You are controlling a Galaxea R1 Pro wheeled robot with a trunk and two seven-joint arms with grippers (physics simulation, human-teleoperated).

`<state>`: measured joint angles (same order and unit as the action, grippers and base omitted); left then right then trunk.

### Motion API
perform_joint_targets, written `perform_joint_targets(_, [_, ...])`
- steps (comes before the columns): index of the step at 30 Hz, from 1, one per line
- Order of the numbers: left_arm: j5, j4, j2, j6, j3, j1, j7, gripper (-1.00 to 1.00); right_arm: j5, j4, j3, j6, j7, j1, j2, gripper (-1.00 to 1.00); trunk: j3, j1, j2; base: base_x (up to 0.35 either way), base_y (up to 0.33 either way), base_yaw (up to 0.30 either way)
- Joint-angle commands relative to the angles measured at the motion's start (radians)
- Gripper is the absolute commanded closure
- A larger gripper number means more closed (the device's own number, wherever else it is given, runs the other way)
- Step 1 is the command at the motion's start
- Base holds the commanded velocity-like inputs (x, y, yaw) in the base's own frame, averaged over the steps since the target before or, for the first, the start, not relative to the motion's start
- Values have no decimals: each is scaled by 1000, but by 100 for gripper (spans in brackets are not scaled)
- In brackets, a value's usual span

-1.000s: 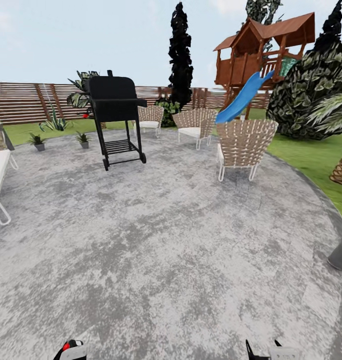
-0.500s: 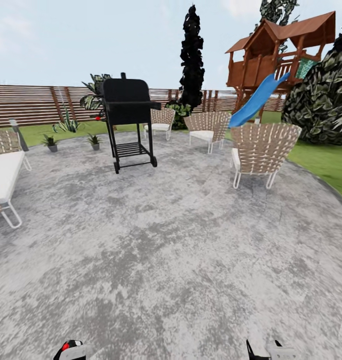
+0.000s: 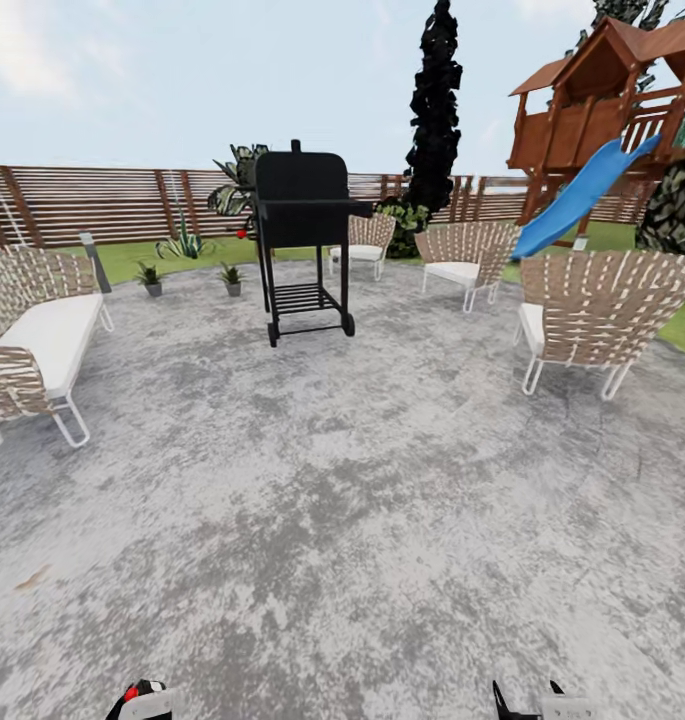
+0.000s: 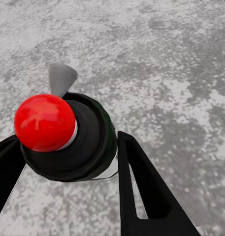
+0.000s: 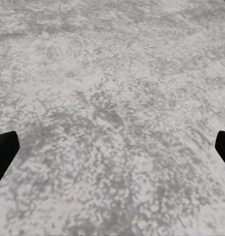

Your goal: Pick up the pesticide atomizer in the garden and spray insectifuge to fully cover both potted plants in the garden.

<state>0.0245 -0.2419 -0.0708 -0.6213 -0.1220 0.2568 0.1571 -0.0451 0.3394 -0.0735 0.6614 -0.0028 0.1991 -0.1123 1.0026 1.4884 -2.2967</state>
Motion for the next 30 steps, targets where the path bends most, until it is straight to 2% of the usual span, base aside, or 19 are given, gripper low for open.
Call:
perform_joint_targets(1, [3,1,0,-3,-1,1,3,100,-5,0,-4,3,0,0,0,-100,2,0,0,330,6,230])
perform_joint_targets(7, [3,1,0,-3,-1,1,2,100,-7,-1,-3,3,3,0,0,-100,6,0,0,331,1,143])
perform_joint_targets(30, [3,1,0,-3,-2,1,3,100,-7,-2,-3,3,4,0,-1,-100,6,0,0,331,14,2])
